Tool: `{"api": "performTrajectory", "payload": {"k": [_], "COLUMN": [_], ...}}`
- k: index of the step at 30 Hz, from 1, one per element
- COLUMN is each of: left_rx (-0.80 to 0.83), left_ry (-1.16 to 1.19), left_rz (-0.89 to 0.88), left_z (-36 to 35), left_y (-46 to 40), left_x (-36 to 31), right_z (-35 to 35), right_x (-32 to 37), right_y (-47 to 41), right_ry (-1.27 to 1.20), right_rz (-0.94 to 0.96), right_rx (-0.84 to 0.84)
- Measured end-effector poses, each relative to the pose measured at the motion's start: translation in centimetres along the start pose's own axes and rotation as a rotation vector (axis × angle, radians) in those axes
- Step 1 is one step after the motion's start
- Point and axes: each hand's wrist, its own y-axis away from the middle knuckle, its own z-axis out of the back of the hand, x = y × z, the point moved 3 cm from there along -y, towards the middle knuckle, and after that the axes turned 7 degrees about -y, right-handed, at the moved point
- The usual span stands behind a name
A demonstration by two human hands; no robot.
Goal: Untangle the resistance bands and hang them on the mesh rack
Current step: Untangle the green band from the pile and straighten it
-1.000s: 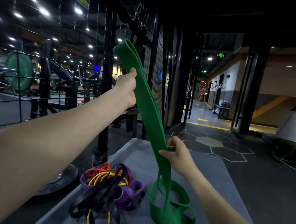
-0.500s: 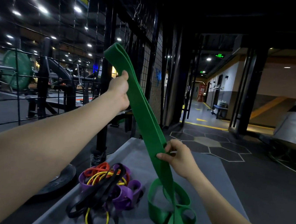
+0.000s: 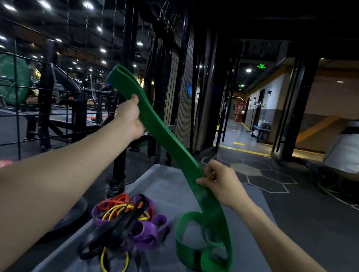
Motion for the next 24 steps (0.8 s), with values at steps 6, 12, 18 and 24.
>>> {"api": "performTrajectory", "payload": {"k": [6,12,18,24], "left_rx": [-0.083,0.098,0.533,0.701], "left_ry": [-0.019,-0.614,-1.266,-1.281], "left_rz": [0.114,0.607,0.258,-0.161], "left_z": [2.8,6.5,0.8,-5.1], "left_y": [-0.8,2.7,6.4,6.5], "left_x": [4.0,13.2,13.3,14.4], "right_z": [0.9,2.5,2.2,1.3], "right_x": [-0.3,-1.7,-1.9,-1.2], "right_y": [1.0,1.6,1.5,2.0], "right_ry": [0.091,0.269,0.334,0.314], "right_rz": [-0.024,0.001,0.106,0.219], "right_rx": [-0.127,-0.302,-0.257,-0.185]}}
